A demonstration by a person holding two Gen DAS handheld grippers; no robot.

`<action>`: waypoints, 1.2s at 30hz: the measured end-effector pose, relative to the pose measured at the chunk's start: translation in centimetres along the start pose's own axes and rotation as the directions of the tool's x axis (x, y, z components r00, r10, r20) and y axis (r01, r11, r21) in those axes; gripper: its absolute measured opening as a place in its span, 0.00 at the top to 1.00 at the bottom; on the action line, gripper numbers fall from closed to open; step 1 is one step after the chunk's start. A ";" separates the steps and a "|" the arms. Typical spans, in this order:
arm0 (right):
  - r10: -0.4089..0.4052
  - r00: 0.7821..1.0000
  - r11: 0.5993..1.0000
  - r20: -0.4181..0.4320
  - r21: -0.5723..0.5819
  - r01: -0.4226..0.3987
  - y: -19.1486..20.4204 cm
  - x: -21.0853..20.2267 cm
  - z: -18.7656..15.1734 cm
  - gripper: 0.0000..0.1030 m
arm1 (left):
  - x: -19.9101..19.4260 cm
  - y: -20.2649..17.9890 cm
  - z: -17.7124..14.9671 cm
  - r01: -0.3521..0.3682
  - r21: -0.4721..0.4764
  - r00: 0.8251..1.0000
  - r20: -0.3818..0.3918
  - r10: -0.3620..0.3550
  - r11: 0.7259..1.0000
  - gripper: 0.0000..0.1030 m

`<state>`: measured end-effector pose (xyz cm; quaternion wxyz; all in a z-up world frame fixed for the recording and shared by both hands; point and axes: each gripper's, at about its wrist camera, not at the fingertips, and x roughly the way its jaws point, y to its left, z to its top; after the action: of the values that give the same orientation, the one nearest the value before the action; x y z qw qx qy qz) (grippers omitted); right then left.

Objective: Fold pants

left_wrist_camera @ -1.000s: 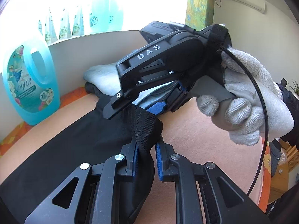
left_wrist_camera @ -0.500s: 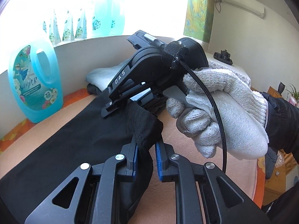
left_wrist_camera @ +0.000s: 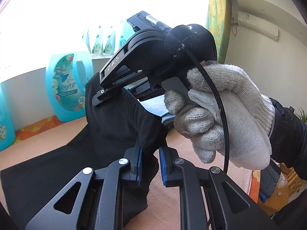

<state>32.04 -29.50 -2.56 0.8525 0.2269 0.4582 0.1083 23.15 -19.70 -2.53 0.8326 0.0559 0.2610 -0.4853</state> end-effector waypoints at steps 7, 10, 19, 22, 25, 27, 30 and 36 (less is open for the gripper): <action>0.010 0.999 0.996 -0.031 -0.084 -0.013 7.9 3.9 -0.5 0.85 | -5.7 3.8 -2.1 -0.072 -0.085 0.996 0.044 0.076 0.994 0.87; 0.007 0.998 0.993 -0.055 -0.118 -0.013 11.1 6.7 -1.1 0.85 | -7.9 5.5 -3.4 -0.108 -0.124 0.992 0.049 0.115 0.986 0.87; -0.044 0.991 0.979 -0.128 -0.203 0.017 18.4 15.3 -4.1 0.86 | -12.2 10.8 -8.2 -0.183 -0.267 0.980 0.027 0.197 0.946 0.88; -0.070 0.985 0.976 -0.158 -0.213 0.035 19.4 18.1 -4.7 0.86 | -12.8 12.0 -9.5 -0.203 -0.296 0.977 0.006 0.214 0.933 0.88; -0.092 0.980 0.974 -0.177 -0.223 0.051 20.0 20.3 -5.2 0.86 | -13.6 13.5 -10.2 -0.213 -0.333 0.975 -0.011 0.222 0.919 0.88; -0.101 0.977 0.972 -0.188 -0.228 0.056 20.4 21.3 -5.5 0.86 | -14.1 14.1 -10.8 -0.222 -0.352 0.973 -0.022 0.229 0.910 0.88; -0.112 0.973 0.967 -0.202 -0.248 0.060 21.1 22.5 -6.0 0.86 | -14.7 14.6 -12.0 -0.231 -0.364 0.972 -0.036 0.234 0.902 0.88; -0.109 0.971 0.959 -0.214 -0.281 0.046 22.1 23.9 -6.3 0.78 | -15.5 15.5 -12.6 -0.263 -0.385 0.964 -0.058 0.261 0.885 0.88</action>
<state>40.62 1.03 -12.27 0.8213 0.0746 0.5419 0.1622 25.27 4.82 -8.28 0.8843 -0.0748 0.3440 -0.3067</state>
